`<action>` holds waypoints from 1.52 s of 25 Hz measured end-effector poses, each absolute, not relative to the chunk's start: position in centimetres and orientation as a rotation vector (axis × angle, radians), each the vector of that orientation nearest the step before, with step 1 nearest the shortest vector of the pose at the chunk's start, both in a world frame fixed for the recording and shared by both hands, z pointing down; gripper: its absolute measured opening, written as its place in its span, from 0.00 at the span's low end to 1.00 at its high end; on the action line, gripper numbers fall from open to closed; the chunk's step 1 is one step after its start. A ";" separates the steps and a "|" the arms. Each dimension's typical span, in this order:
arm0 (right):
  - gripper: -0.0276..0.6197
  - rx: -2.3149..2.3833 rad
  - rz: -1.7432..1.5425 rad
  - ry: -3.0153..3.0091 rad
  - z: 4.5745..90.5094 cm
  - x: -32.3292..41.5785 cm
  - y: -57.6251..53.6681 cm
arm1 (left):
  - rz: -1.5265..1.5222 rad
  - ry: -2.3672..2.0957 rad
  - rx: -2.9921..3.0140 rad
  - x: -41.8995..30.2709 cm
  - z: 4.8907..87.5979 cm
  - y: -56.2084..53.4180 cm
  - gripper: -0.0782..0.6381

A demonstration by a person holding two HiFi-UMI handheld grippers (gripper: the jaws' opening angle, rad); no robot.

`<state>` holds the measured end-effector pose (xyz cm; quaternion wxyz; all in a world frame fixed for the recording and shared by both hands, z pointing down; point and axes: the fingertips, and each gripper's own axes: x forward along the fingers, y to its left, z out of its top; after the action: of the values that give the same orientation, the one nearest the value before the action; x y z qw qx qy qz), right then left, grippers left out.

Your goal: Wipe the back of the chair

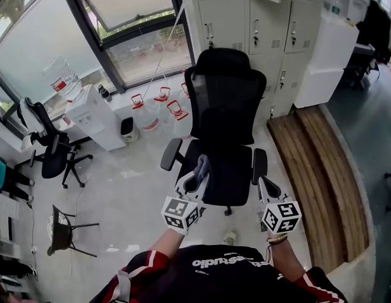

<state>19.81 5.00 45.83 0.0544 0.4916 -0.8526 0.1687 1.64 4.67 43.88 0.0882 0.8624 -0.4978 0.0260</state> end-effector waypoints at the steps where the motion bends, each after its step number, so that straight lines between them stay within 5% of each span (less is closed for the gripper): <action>1: 0.07 1.490 0.510 -2.587 45.9 19.0 5.7 | 0.082 -1.484 2.561 0.7 44.1 5.7 0.19; 17: 0.07 1.540 0.399 -2.579 43.5 5.4 26.3 | 0.006 -1.514 2.627 -13.9 40.8 25.4 0.19; 38: 0.06 1.709 0.198 -2.505 41.6 4.2 40.7 | -0.019 -1.395 2.726 -14.0 39.7 37.4 0.19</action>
<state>4.16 40.66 41.64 0.0513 0.5615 -0.8233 0.0649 -14.02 37.41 39.69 0.0398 0.8895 -0.4552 -0.0063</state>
